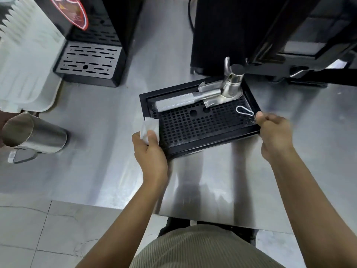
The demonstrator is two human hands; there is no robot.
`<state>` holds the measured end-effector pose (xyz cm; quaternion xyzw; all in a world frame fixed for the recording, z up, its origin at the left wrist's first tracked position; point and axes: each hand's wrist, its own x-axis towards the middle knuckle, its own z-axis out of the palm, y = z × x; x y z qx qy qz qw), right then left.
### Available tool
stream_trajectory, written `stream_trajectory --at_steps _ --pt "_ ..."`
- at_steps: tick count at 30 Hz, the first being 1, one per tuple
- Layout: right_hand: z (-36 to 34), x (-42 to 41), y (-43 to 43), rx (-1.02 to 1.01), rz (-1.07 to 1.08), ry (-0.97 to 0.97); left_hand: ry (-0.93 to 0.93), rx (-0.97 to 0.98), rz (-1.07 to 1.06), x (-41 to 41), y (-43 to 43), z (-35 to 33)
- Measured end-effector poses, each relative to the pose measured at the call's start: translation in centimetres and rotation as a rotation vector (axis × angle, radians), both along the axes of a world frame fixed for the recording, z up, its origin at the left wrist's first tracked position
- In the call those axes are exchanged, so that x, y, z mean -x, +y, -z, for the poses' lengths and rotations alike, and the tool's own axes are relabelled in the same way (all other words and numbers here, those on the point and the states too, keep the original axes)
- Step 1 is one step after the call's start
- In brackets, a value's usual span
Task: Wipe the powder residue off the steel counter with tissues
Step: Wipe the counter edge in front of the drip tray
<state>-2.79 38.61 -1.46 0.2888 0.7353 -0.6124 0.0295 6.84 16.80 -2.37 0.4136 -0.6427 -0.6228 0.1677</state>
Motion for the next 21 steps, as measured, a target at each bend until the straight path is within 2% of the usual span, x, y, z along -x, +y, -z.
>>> stream_trajectory --at_steps 10,21 --pt "-0.5 -0.6 4.1 0.042 0.222 0.017 0.042 -0.051 0.214 6.0 2.6 0.3" --pt "0.5 -0.2 4.4 0.036 0.323 0.042 0.054 -0.105 0.288 9.8 2.5 1.5"
